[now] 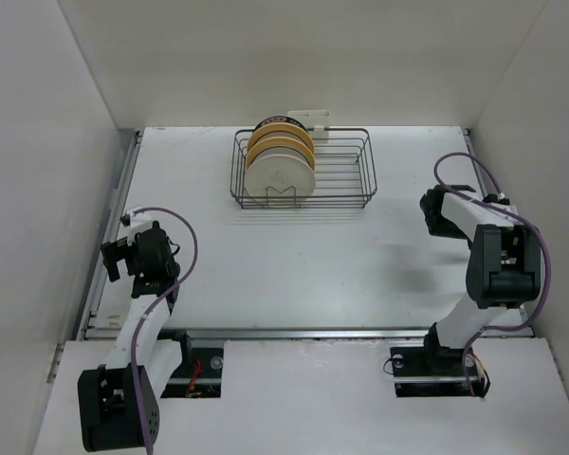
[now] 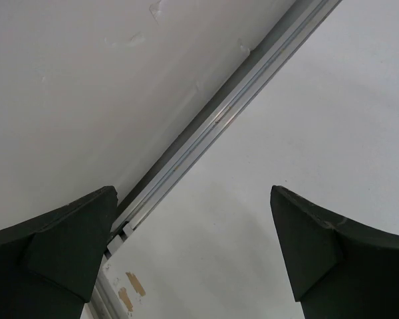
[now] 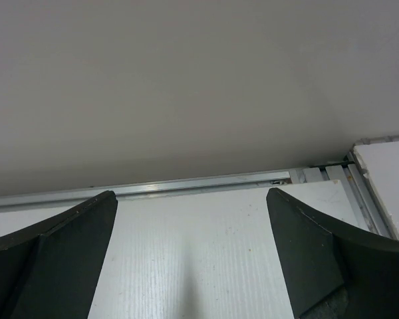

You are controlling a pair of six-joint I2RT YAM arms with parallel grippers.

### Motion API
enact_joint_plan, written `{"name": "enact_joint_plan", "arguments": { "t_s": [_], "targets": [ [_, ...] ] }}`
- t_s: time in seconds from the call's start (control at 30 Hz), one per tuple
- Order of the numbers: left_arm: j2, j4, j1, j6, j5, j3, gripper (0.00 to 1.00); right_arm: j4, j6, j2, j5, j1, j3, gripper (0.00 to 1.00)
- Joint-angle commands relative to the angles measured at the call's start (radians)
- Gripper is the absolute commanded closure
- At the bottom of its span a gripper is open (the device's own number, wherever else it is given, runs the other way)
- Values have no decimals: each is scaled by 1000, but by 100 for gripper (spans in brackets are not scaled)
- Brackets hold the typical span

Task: Unload the plates from the dish rack

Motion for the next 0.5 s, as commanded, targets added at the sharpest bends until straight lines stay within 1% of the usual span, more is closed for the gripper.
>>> {"name": "enact_joint_plan", "arguments": {
  "t_s": [0.0,0.1,0.17,0.23,0.27,0.3,0.33,0.37,0.4,0.43,0.47],
  "targets": [
    [-17,44,7,-7,-1,32,0,-56,9,1,99,-3,28,0],
    [-17,44,7,-7,-1,32,0,-56,9,1,99,-3,28,0],
    [-17,44,7,-7,-1,32,0,-56,-73,11,99,-3,69,0],
    [-17,44,7,2,-1,32,0,-56,-188,44,116,-3,186,0],
    [-8,20,7,34,55,72,0,-56,-302,44,128,-3,230,0],
    [2,-24,7,57,104,105,0,-56,-357,55,139,-3,319,0],
    [2,-139,7,74,141,147,0,-56,-406,55,139,-3,364,0],
    [18,-185,7,91,163,243,0,-56,-450,55,139,-3,410,0],
    [52,-225,7,100,173,298,0,-56,-451,55,139,13,457,0],
    [75,-291,7,84,158,358,0,-56,-460,44,100,51,570,0],
    [101,-319,7,84,149,418,0,-56,-486,44,86,78,629,0]
  ]
}}
